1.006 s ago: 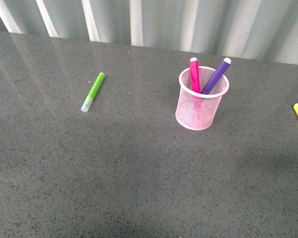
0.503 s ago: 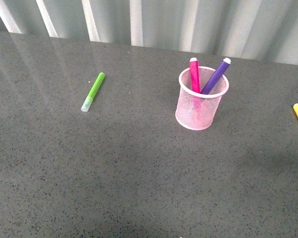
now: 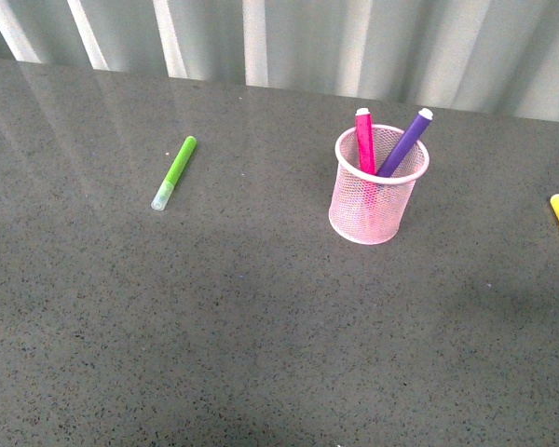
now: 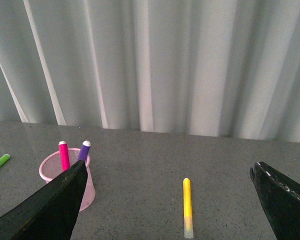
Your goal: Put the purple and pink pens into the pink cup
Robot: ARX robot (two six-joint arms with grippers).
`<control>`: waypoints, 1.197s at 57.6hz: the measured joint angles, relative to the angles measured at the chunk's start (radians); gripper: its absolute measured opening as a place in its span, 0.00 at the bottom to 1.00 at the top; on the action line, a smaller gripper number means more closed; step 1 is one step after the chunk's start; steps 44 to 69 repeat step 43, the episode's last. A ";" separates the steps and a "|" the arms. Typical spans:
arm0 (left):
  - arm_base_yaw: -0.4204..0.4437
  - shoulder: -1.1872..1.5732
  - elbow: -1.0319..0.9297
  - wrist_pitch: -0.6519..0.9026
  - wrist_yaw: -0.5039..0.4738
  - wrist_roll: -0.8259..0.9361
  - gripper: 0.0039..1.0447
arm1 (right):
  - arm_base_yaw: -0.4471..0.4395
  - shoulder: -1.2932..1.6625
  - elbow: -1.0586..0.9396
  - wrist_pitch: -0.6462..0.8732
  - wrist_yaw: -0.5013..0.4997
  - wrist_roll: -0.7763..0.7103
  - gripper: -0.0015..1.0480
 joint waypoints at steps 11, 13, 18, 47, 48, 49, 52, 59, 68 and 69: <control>0.000 0.000 0.000 0.000 0.000 0.000 0.94 | 0.000 0.000 0.000 0.000 0.000 0.000 0.93; 0.000 0.000 0.000 0.000 0.000 0.000 0.94 | 0.000 0.000 0.000 0.000 0.000 0.000 0.93; 0.000 0.000 0.000 0.000 0.000 0.000 0.94 | 0.000 0.000 0.000 0.000 0.000 0.000 0.93; 0.000 0.000 0.000 0.000 0.000 0.000 0.94 | 0.000 0.000 0.000 0.000 0.000 0.000 0.93; 0.000 0.000 0.000 0.000 0.000 0.000 0.94 | 0.000 0.000 0.000 0.000 0.000 0.000 0.93; 0.000 0.000 0.000 0.000 0.000 0.000 0.94 | 0.000 0.000 0.000 0.000 0.000 0.000 0.93; 0.000 0.000 0.000 0.000 0.000 0.000 0.94 | 0.000 0.000 0.000 0.000 0.000 0.000 0.93; 0.000 0.000 0.000 0.000 0.000 0.000 0.94 | 0.000 0.000 0.000 0.000 0.000 0.000 0.93; 0.000 0.000 0.000 0.000 0.000 0.000 0.94 | 0.000 0.000 0.000 0.000 0.000 0.000 0.93; 0.000 0.000 0.000 0.000 0.000 0.000 0.94 | 0.000 0.000 0.000 0.000 0.000 0.000 0.93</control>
